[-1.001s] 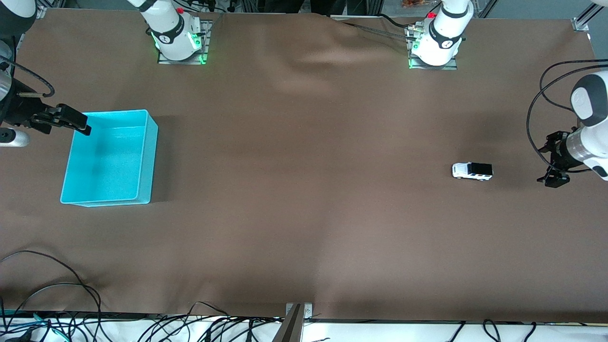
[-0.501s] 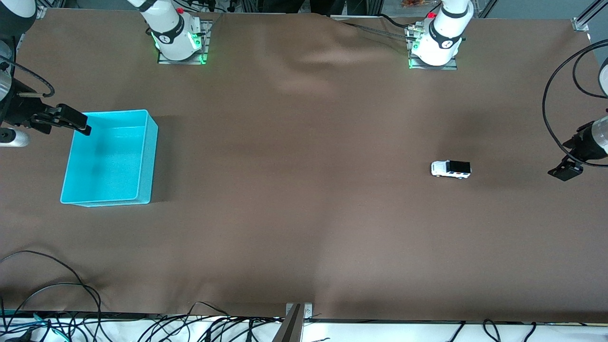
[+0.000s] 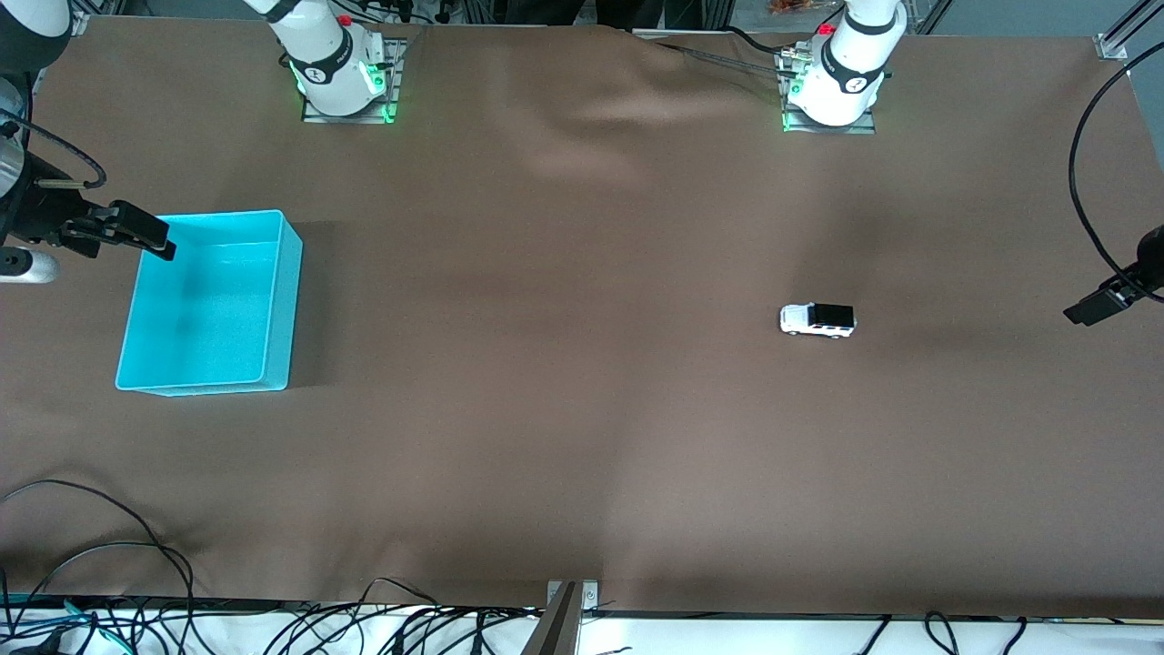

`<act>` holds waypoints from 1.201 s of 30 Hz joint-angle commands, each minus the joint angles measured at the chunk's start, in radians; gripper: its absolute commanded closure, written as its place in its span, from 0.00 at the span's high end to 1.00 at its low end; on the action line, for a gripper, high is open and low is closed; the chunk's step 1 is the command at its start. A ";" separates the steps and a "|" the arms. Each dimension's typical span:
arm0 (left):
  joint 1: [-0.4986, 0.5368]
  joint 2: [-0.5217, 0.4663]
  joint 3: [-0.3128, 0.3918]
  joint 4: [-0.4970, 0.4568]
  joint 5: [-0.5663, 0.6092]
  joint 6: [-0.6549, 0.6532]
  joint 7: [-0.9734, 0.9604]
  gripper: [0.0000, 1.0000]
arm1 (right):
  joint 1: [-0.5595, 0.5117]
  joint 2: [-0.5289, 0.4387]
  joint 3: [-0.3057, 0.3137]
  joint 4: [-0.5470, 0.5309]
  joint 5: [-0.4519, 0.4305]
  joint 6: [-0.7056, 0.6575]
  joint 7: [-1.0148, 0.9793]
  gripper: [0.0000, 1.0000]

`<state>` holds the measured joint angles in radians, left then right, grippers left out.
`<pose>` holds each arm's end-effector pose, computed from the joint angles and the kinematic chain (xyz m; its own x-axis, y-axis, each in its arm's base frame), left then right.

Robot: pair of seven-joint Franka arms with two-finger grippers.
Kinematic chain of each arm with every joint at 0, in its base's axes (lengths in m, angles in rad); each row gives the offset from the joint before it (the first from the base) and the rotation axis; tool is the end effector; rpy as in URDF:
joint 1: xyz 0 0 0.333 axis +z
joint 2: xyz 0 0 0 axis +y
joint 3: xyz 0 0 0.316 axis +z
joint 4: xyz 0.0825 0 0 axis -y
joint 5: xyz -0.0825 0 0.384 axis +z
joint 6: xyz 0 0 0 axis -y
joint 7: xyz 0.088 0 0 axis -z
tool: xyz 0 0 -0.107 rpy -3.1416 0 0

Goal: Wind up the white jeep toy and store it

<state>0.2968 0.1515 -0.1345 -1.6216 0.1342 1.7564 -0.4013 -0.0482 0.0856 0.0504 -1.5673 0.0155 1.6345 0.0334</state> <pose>0.5974 0.1148 0.5295 0.8586 0.5119 0.0282 0.5117 -0.8523 -0.1086 0.5847 0.0017 0.5830 0.9993 -0.0323 -0.0190 -0.0326 -0.9993 -0.0191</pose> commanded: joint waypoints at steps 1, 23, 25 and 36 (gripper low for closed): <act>-0.001 0.002 -0.008 0.078 -0.025 -0.084 0.196 1.00 | -0.006 0.005 0.000 0.012 0.000 -0.008 0.011 1.00; 0.002 -0.023 -0.051 0.101 -0.127 -0.155 0.576 1.00 | -0.004 0.002 0.002 0.013 -0.002 -0.016 0.006 1.00; 0.005 -0.023 -0.051 0.103 -0.128 -0.153 0.576 1.00 | -0.004 0.000 0.002 0.012 -0.002 -0.016 0.008 1.00; 0.007 -0.023 -0.051 0.101 -0.127 -0.161 0.575 1.00 | -0.004 0.000 0.000 0.012 -0.002 -0.016 0.005 1.00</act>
<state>0.2969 0.1481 -0.1856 -1.5167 0.0302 1.6165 0.1444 -0.0502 0.0873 0.0500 -1.5672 0.0155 1.6336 0.0351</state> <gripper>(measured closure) 0.000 0.000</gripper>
